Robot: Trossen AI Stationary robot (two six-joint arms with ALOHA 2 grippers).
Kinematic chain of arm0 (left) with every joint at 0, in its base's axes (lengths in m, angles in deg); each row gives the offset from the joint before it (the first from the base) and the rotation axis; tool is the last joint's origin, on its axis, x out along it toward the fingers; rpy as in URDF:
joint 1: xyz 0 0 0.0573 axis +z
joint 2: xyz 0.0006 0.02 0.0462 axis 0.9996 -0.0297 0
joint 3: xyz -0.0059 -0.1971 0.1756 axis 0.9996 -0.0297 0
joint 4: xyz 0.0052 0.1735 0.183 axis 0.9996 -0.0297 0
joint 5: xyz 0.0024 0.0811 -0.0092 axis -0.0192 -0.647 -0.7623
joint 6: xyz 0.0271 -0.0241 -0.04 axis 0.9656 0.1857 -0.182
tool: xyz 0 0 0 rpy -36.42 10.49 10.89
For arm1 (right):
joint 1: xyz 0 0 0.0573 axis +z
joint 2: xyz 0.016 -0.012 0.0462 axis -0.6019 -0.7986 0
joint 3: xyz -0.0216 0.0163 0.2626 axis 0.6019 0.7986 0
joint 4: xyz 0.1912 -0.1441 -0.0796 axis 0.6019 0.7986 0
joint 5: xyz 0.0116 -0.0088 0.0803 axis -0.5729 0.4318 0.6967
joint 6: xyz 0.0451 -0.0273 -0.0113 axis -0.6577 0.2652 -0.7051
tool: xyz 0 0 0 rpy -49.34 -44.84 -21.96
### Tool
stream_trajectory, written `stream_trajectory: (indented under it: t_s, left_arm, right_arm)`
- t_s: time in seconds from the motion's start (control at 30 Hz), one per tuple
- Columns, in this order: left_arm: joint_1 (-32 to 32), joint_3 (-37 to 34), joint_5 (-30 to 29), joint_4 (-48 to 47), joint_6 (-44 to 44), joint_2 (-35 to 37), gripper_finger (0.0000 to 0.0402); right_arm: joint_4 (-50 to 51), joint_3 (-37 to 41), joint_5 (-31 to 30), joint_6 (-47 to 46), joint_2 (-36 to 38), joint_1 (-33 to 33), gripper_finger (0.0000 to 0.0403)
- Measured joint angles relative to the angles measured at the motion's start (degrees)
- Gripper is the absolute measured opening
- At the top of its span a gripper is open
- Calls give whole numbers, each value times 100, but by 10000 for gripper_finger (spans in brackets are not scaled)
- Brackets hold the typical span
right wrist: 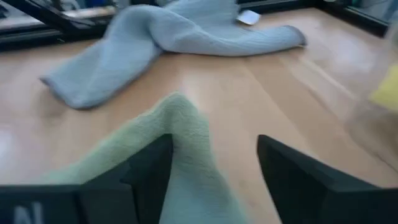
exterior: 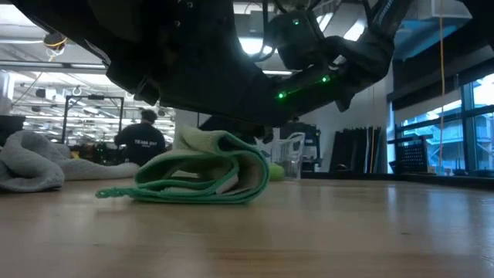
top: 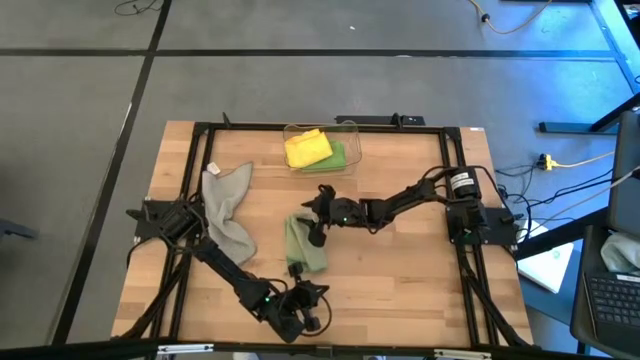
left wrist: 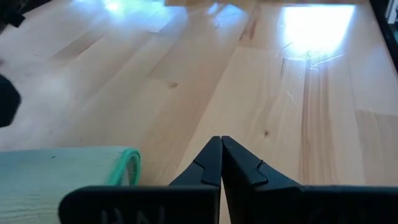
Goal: Fold microfiber towels
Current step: Fold the light green microfiber cloth
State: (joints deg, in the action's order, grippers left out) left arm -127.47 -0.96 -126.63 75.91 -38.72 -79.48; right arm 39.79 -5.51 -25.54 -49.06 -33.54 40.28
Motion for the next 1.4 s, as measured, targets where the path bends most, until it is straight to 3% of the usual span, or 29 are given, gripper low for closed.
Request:
stream_trajectory:
  t_s: [0.27,0.5,0.67,0.87,1.03,1.27,1.4]
  left_arm:
    - [-105,0,-70,1,-128,0,3]
    - [-397,0,-997,-44,-93,0,3]
    - [-624,36,-1774,-84,257,0,1]
    - [-611,317,-2855,-92,734,48,9]
    - [-157,354,-2060,-410,-562,480,46]
    - [403,340,484,-3416,-3493,1159,94]
    - [454,330,819,-4388,-3974,1753,99]
  right_arm:
    - [112,2,-46,582,180,-80,257]
    - [603,-2,610,1095,1021,87,257]
    - [2112,-2,1045,1240,1687,237,257]
    - [4412,15,1032,1511,2645,594,257]
    - [5431,405,557,1372,3539,1045,257]
    - [5108,1631,129,648,4659,1639,257]
    - [4532,2505,83,313,5061,1866,257]
